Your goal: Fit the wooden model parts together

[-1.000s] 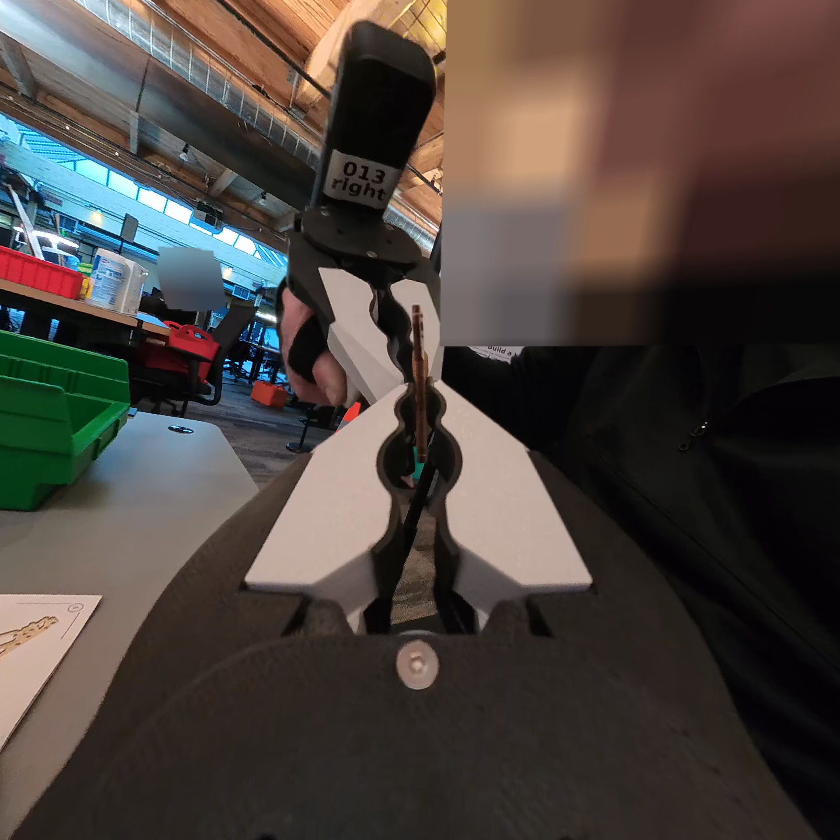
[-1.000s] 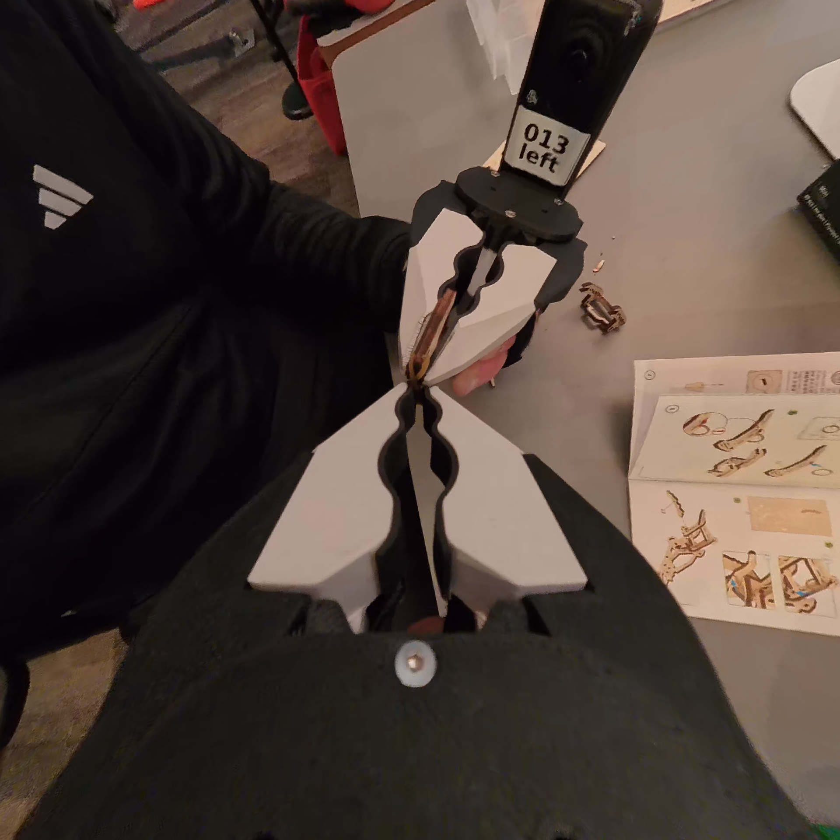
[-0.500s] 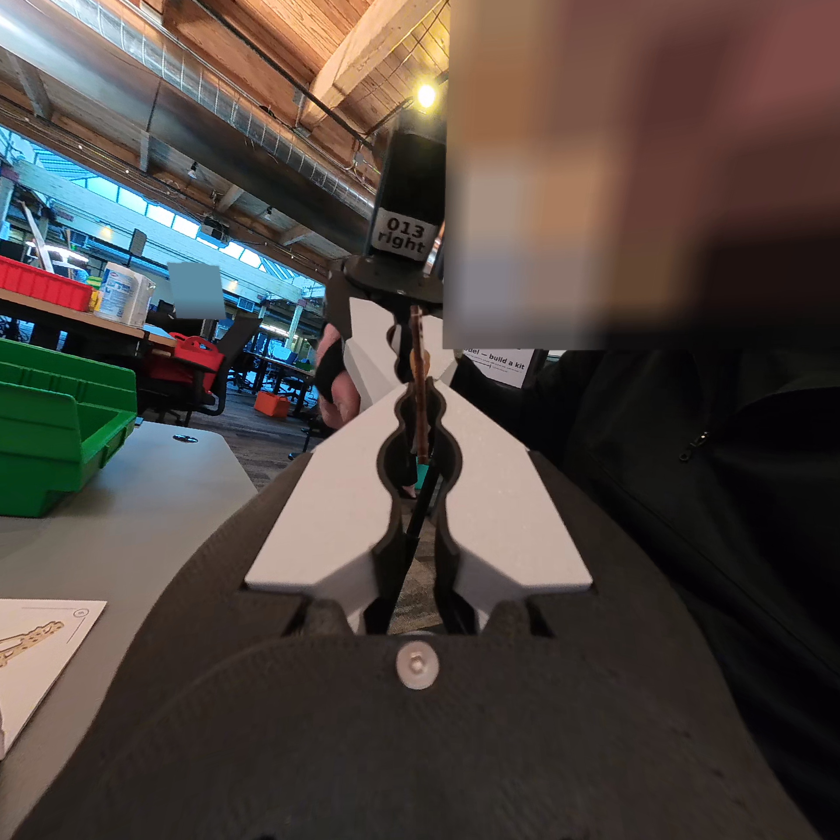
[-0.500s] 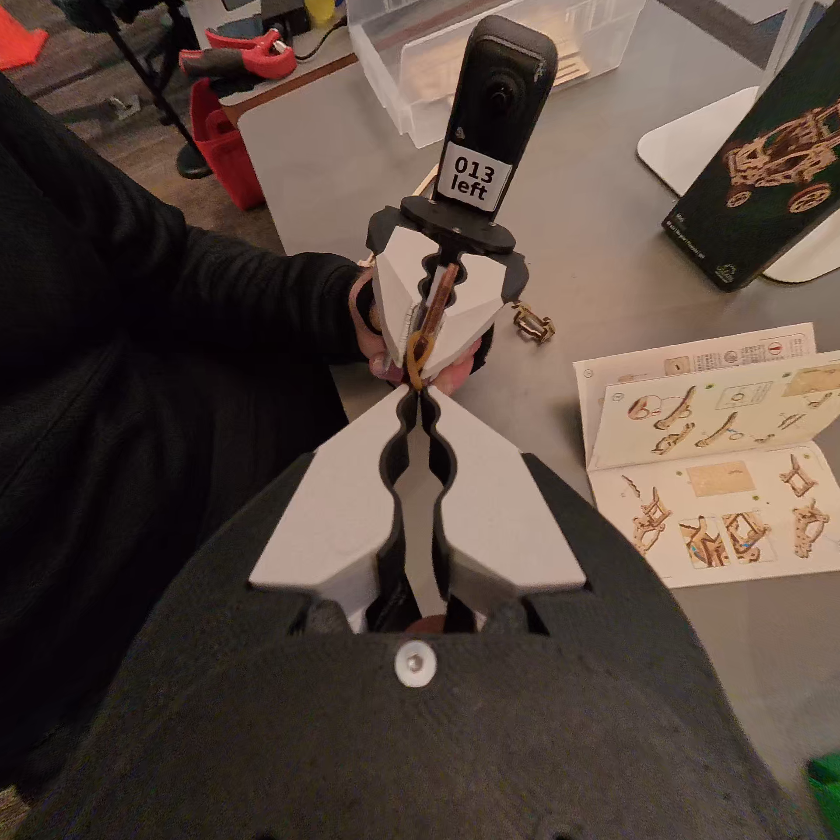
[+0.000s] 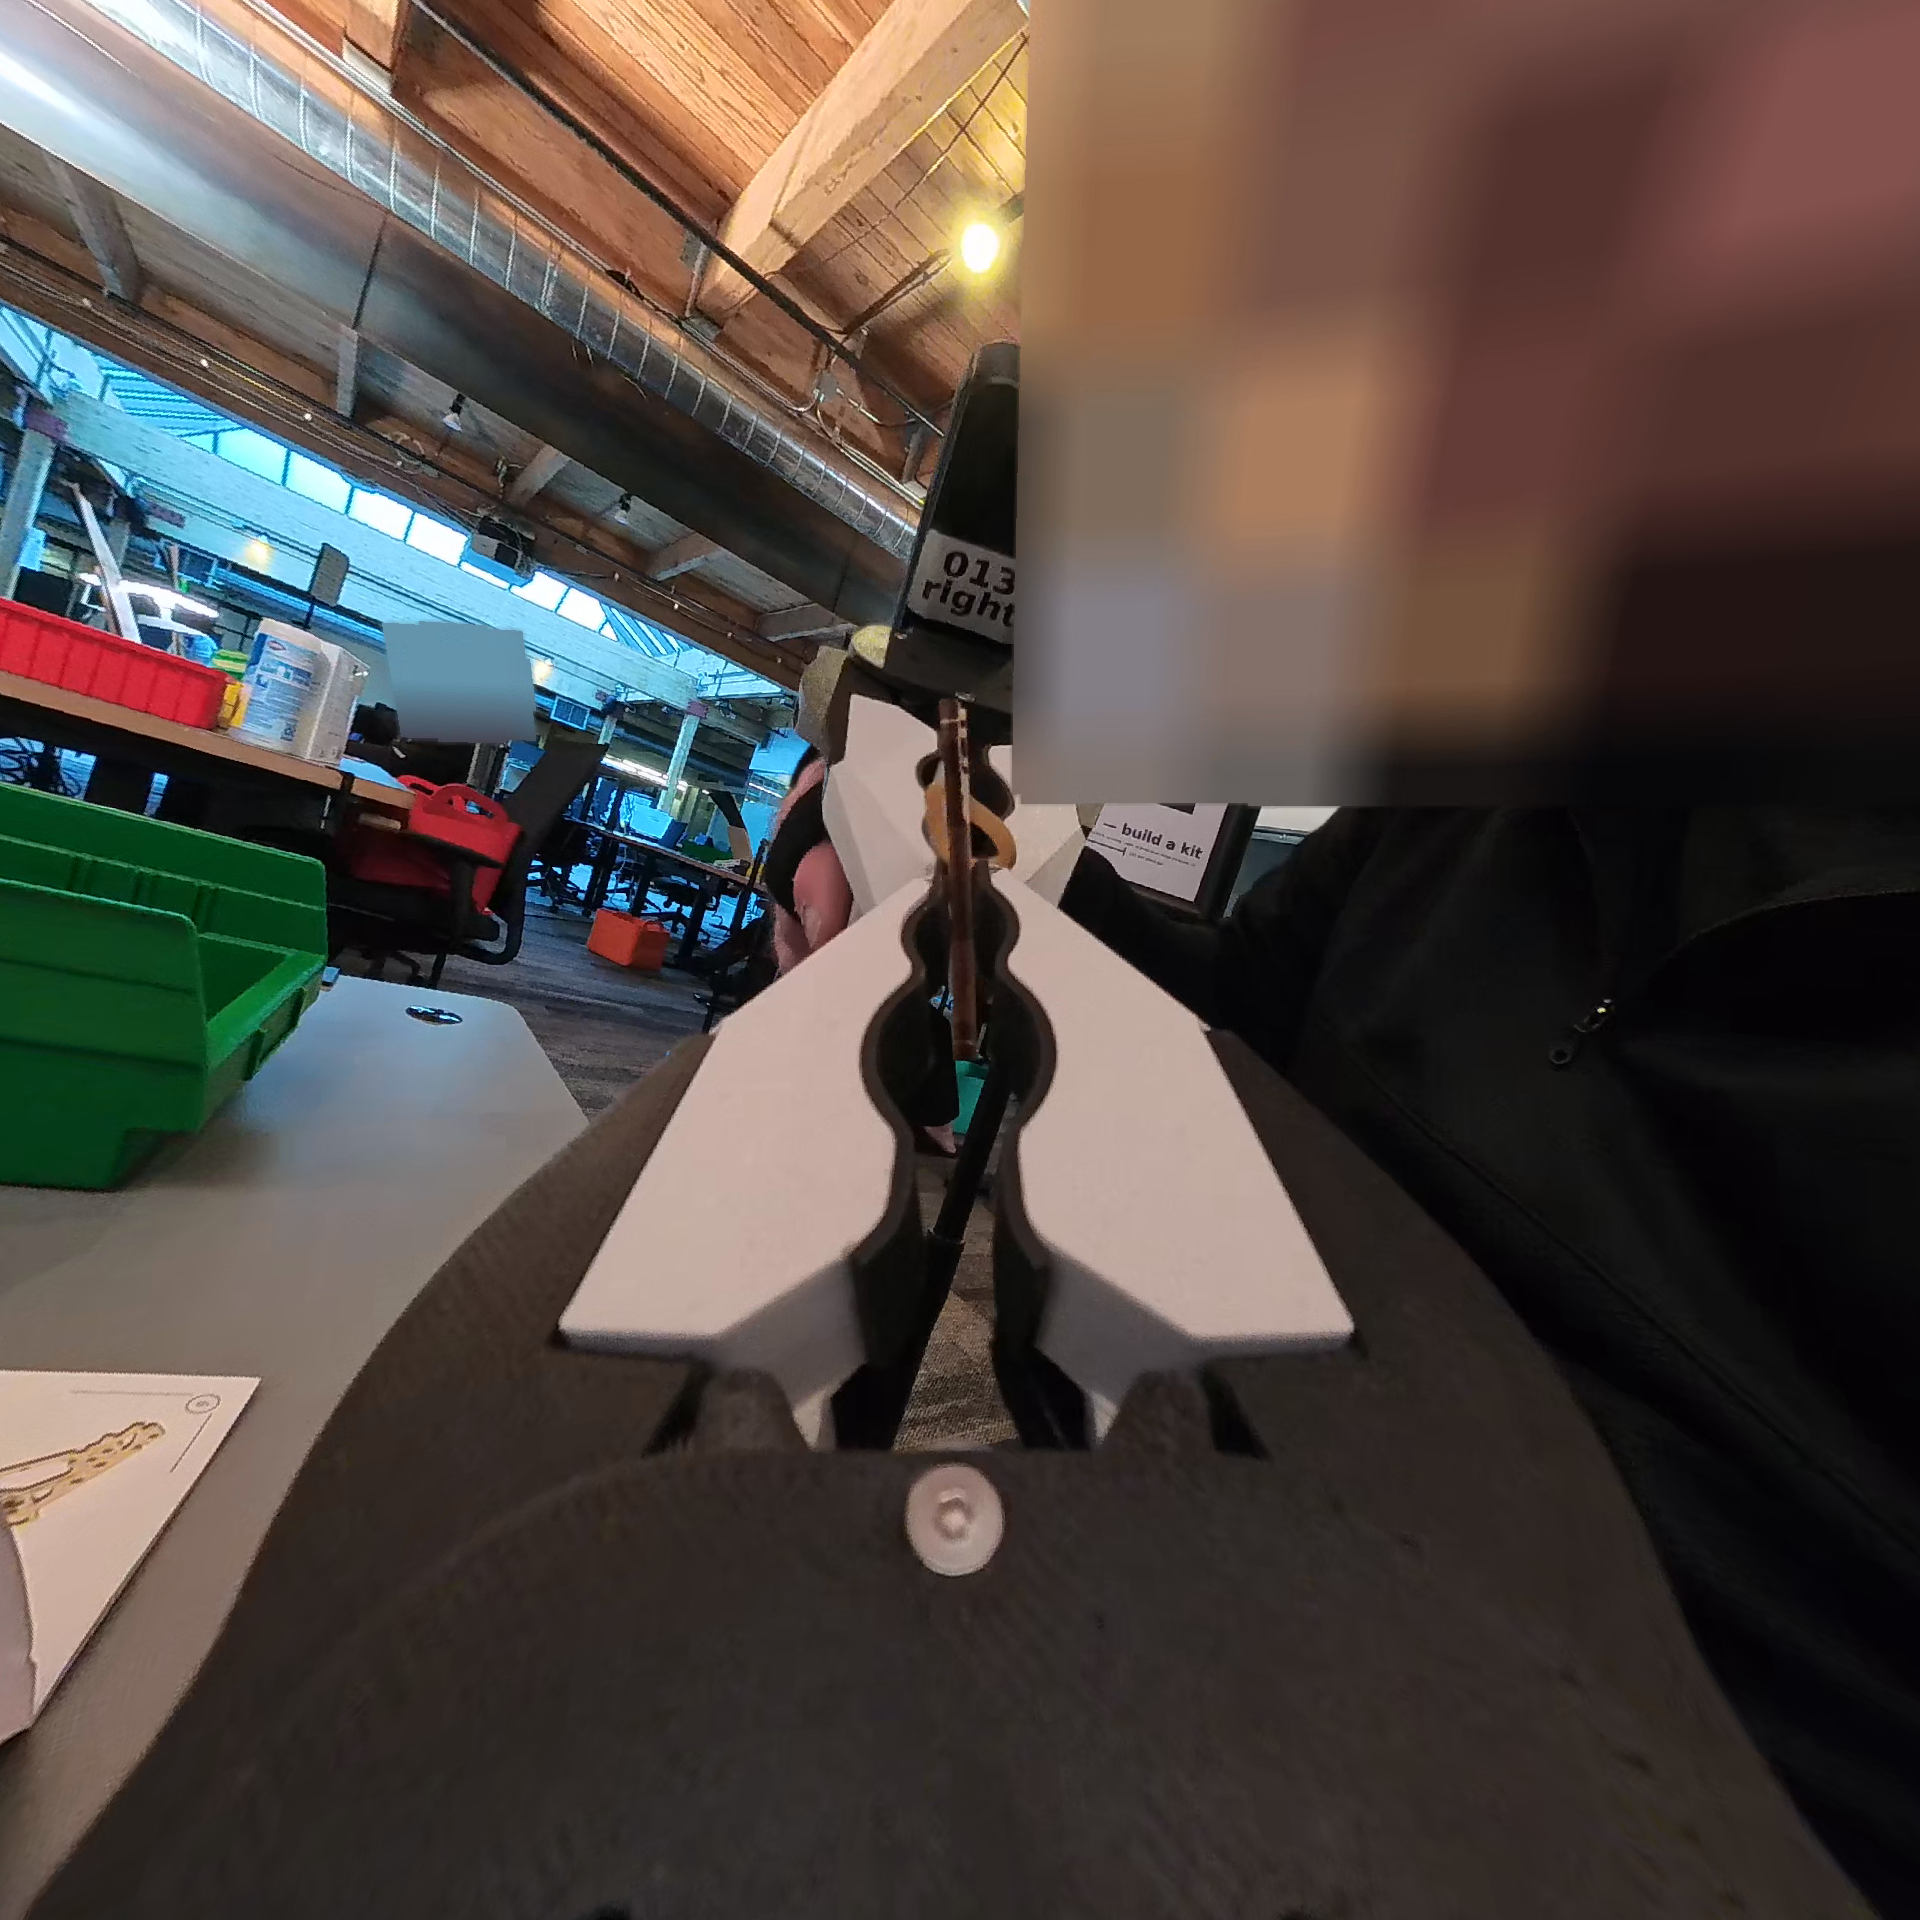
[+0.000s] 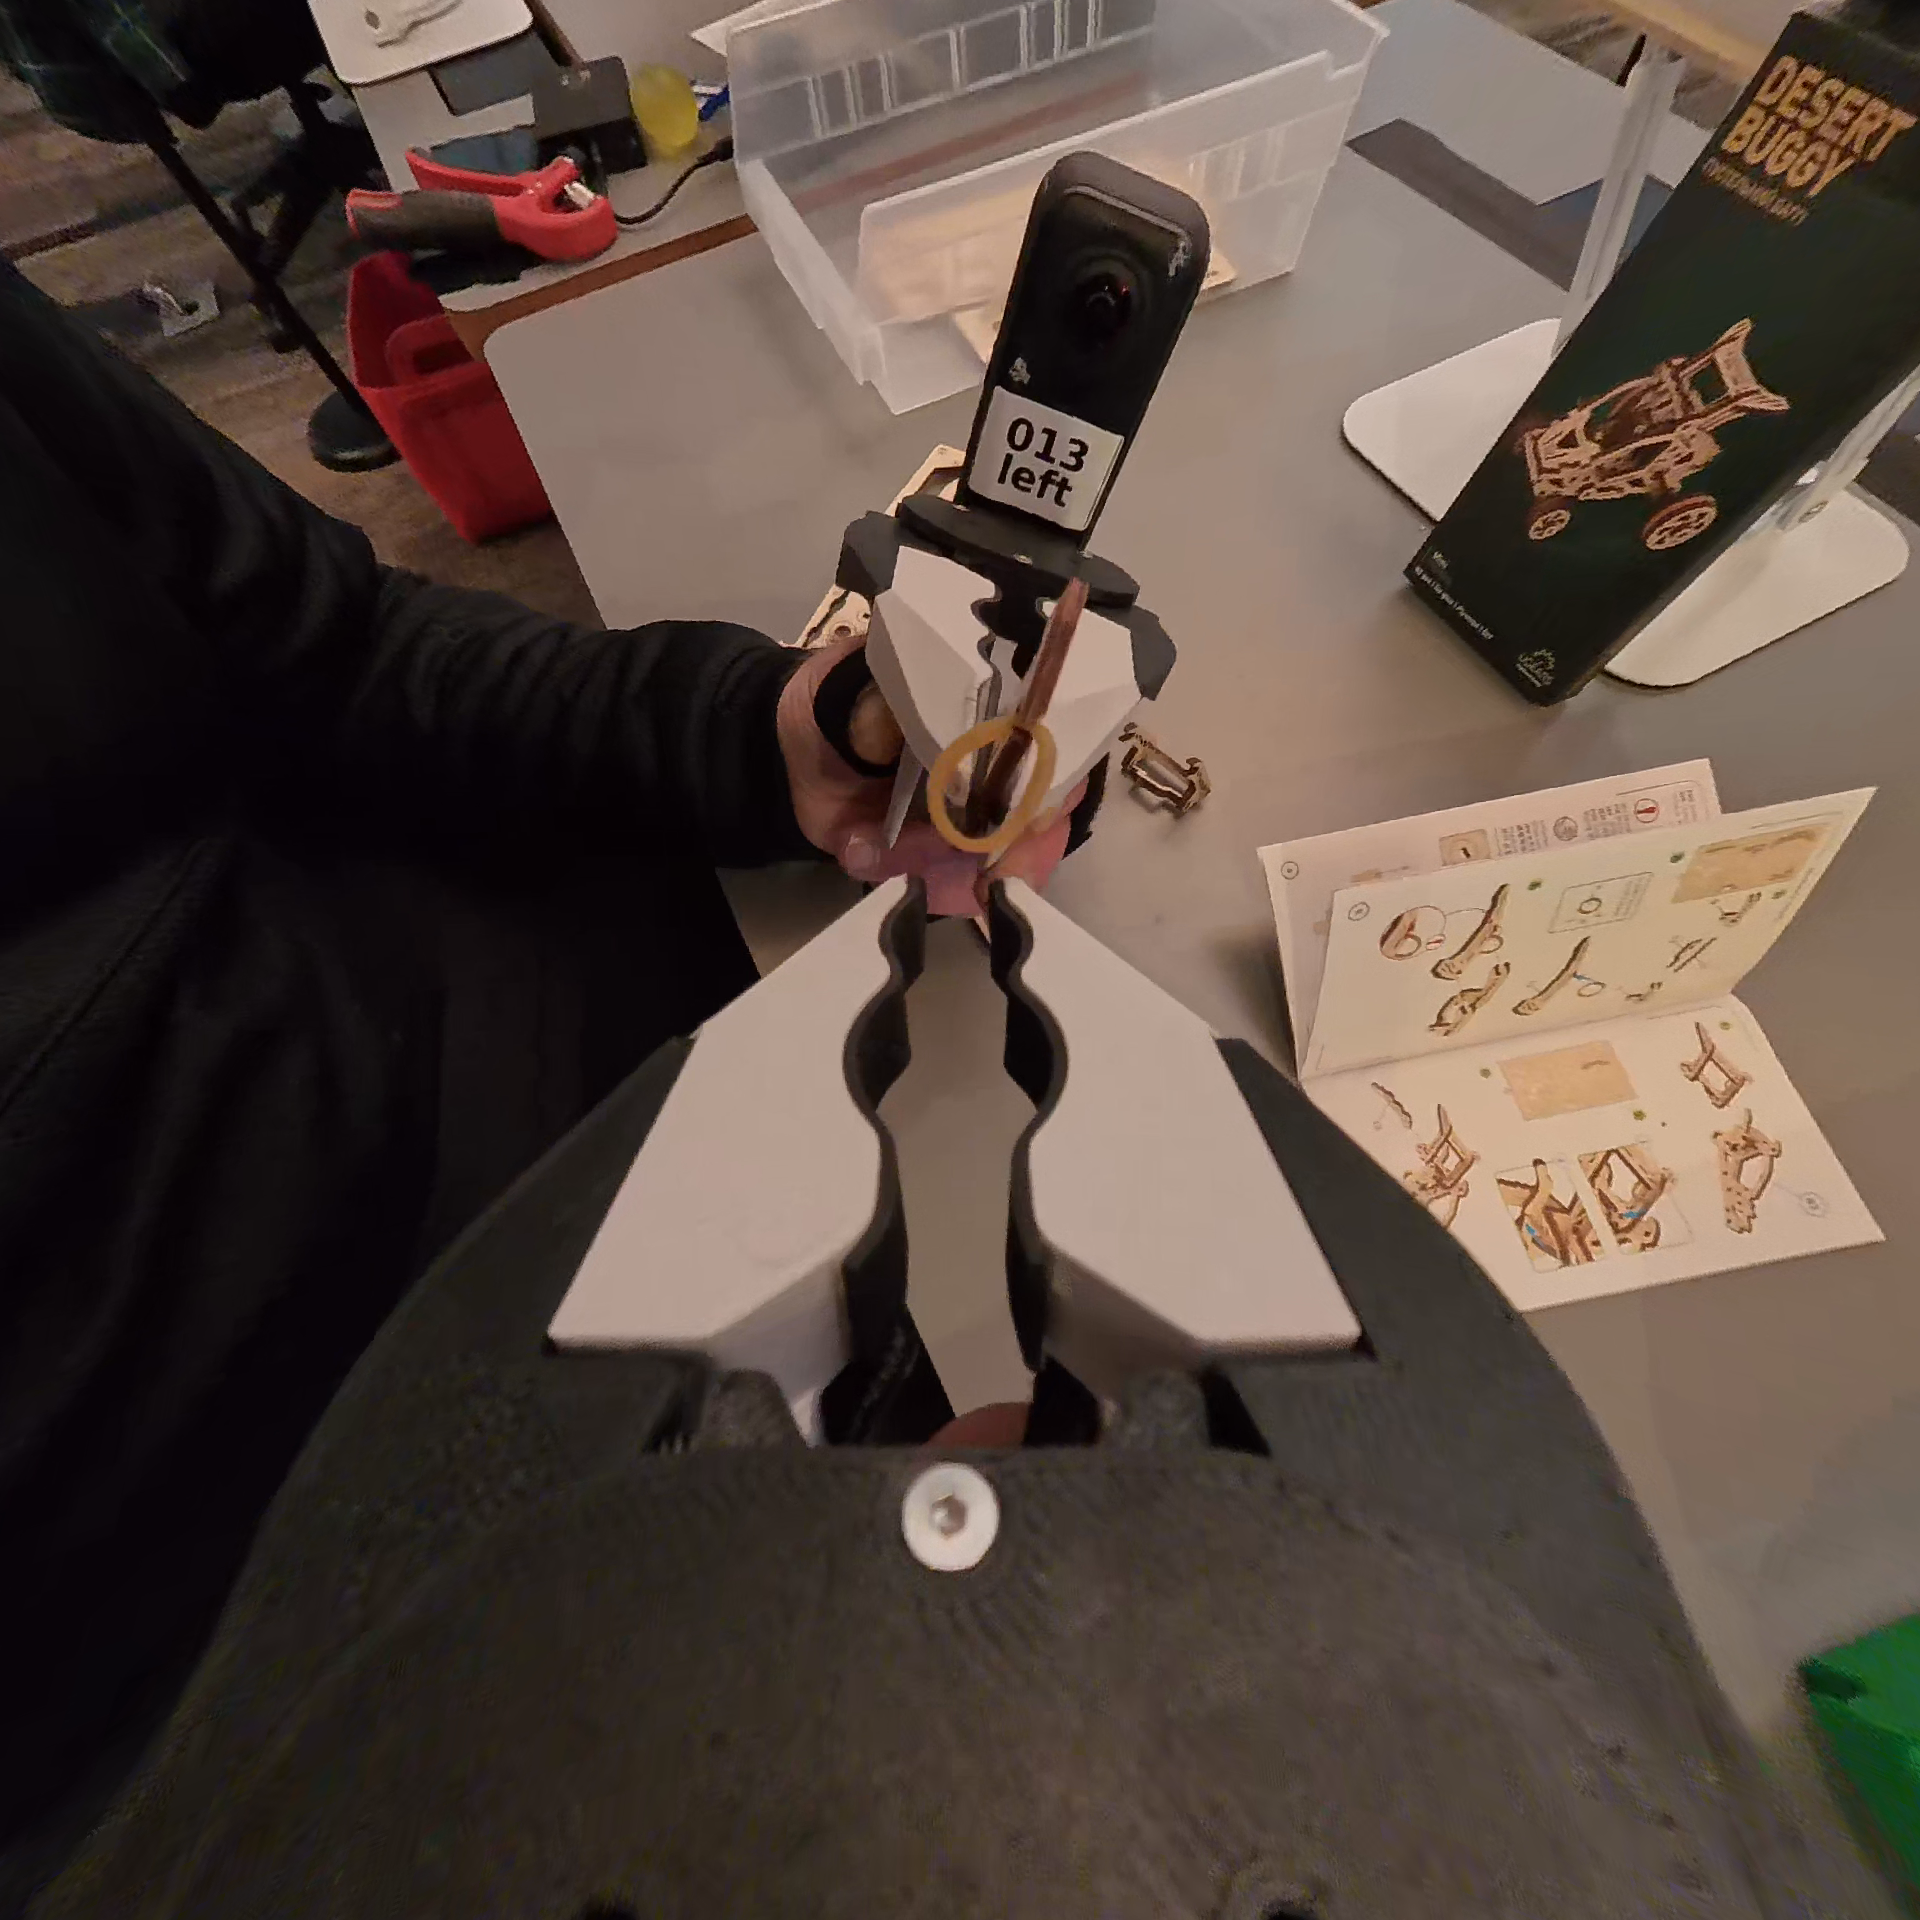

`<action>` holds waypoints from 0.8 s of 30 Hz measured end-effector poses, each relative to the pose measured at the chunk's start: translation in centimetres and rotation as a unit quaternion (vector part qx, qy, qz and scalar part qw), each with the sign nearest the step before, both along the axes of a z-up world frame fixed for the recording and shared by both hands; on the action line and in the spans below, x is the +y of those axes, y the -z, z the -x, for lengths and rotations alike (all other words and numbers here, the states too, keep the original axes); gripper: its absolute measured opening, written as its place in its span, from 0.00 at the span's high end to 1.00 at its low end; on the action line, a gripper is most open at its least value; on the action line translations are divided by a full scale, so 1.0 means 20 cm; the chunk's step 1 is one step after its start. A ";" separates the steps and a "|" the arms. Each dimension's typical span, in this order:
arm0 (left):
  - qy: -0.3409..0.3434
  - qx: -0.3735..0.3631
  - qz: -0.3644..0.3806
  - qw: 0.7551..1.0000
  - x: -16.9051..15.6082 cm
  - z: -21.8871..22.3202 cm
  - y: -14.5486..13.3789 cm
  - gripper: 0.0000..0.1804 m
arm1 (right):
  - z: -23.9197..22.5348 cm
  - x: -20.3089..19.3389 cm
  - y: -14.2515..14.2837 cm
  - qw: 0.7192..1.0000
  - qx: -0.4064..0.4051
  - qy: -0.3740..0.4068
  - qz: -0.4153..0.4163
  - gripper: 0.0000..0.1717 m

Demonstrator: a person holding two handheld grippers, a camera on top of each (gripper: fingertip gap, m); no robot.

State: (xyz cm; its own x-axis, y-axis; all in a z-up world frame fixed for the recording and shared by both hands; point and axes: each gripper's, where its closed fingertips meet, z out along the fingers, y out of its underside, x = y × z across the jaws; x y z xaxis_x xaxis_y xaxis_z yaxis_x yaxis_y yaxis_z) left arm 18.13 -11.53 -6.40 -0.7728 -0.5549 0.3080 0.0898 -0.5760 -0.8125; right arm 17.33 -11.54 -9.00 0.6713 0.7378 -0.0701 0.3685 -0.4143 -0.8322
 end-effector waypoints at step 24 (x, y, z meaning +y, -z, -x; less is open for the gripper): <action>0.013 -0.002 -0.006 1.000 -0.02 0.01 0.00 0.99 | -0.02 0.08 -0.14 0.992 0.119 0.003 -0.049 1.00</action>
State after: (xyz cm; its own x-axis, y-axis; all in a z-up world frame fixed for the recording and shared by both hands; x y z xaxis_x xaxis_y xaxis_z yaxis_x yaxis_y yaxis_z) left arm 18.01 -11.97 -6.40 -0.7884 -0.5383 0.2978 0.0791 -0.5688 -0.8186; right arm 17.73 -9.96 -6.23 0.6491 0.7448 -0.1547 0.1546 -0.3283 -0.9319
